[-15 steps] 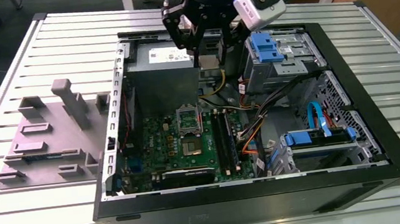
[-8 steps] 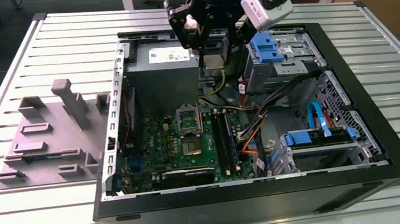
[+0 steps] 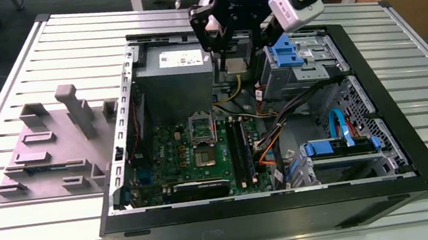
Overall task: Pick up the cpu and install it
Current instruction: 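Pick up the cpu and move it towards the insertion slot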
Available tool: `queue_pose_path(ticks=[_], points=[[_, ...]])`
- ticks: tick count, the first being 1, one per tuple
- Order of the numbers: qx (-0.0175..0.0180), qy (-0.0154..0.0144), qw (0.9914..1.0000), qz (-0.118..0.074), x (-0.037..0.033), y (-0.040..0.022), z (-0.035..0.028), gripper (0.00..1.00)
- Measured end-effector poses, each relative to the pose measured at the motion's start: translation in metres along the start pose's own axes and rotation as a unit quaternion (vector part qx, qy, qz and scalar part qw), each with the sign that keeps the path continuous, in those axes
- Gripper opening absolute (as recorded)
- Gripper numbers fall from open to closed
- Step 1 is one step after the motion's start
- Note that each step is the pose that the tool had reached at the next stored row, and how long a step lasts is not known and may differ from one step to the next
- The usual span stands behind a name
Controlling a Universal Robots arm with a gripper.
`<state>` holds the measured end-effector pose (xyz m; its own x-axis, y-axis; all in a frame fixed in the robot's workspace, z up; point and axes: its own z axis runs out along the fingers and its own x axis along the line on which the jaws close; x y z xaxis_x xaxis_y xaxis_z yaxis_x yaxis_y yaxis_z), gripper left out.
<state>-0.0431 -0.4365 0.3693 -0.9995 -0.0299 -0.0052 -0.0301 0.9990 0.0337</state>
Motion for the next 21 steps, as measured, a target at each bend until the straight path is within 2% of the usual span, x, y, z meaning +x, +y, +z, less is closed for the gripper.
queue_pose_path(ticks=[8,10,14,17,21], points=[[0.0000,-0.0005,1.00000,0.000,-0.0001,0.0000,0.0004,0.47],[-0.0001,-0.0018,1.00000,0.000,0.0047,0.0001,0.0020,0.47],[0.0001,-0.0025,1.00000,0.000,0.0193,-0.0005,0.0071,0.47],[0.0001,-0.0026,1.00000,0.000,0.0272,-0.0063,0.0113,0.47],[0.0001,-0.0026,1.00000,0.000,0.0335,-0.0206,0.0165,0.47]])
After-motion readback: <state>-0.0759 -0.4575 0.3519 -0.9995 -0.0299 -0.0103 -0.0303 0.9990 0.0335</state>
